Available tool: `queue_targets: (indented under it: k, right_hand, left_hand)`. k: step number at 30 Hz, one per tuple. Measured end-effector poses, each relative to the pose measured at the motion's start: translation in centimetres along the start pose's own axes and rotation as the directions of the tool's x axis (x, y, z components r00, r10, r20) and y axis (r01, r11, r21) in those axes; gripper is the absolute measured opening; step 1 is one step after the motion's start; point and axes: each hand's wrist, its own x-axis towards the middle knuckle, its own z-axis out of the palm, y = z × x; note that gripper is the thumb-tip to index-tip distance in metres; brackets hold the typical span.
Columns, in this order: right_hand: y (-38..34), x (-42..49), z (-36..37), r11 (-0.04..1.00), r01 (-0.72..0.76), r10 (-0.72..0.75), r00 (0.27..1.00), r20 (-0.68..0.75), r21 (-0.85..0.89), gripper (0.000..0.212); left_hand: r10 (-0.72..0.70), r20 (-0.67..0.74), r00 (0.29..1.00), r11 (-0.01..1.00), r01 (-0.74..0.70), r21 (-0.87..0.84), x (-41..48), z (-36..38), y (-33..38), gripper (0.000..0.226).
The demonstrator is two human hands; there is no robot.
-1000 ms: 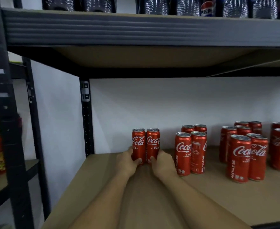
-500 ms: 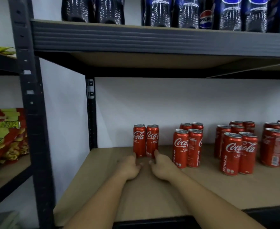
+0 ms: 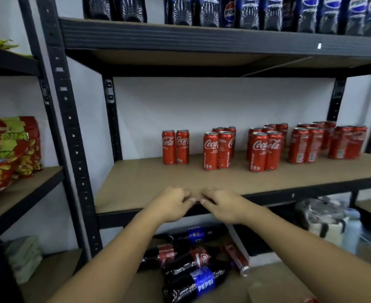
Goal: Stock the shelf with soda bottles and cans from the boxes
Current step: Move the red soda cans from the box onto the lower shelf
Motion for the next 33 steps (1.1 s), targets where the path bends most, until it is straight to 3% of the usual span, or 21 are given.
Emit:
queue_targets:
  k: [2, 6, 10, 15, 20, 26, 33]
  right_hand:
    - [0.2, -3.0, -0.1, 1.000, 0.012, -0.012, 1.000, -0.024, 0.013, 0.045]
    - [1.8, -9.5, 0.3, 0.999, -0.029, 0.028, 0.998, -0.060, -0.019, 0.056]
    - [4.0, -15.5, 1.6, 0.993, -0.112, 0.110, 0.990, -0.084, -0.028, 0.050]
    - [9.4, -23.3, 5.4, 0.960, -0.276, 0.275, 0.961, -0.031, -0.033, 0.059]
    - [15.7, -28.8, 9.1, 0.869, -0.494, 0.493, 0.868, 0.059, 0.004, 0.066]
    - [23.6, -31.6, 13.8, 0.778, -0.627, 0.613, 0.772, 0.168, 0.038, 0.052]
    - [32.7, -29.2, 21.2, 0.600, -0.783, 0.702, 0.613, 0.363, 0.163, 0.054]
  left_hand:
    - [0.039, -0.018, 0.999, 0.999, -0.039, -0.008, -2.0, 0.6, 1.8, 0.033]
    - [0.142, -0.087, 0.986, 0.988, -0.146, -0.040, -5.4, 2.8, 5.8, 0.050]
    - [0.234, -0.086, 0.968, 0.964, -0.243, -0.110, -6.9, 6.4, 9.0, 0.047]
    - [0.314, 0.083, 0.946, 0.939, -0.296, -0.178, -6.7, 14.2, 13.3, 0.048]
    - [0.373, 0.274, 0.886, 0.923, -0.326, -0.204, -4.9, 22.1, 18.2, 0.049]
    - [0.448, 0.440, 0.778, 0.890, -0.343, -0.300, -0.6, 31.6, 23.0, 0.040]
    - [0.340, 0.629, 0.700, 0.940, -0.239, -0.242, 5.8, 42.9, 25.3, 0.052]
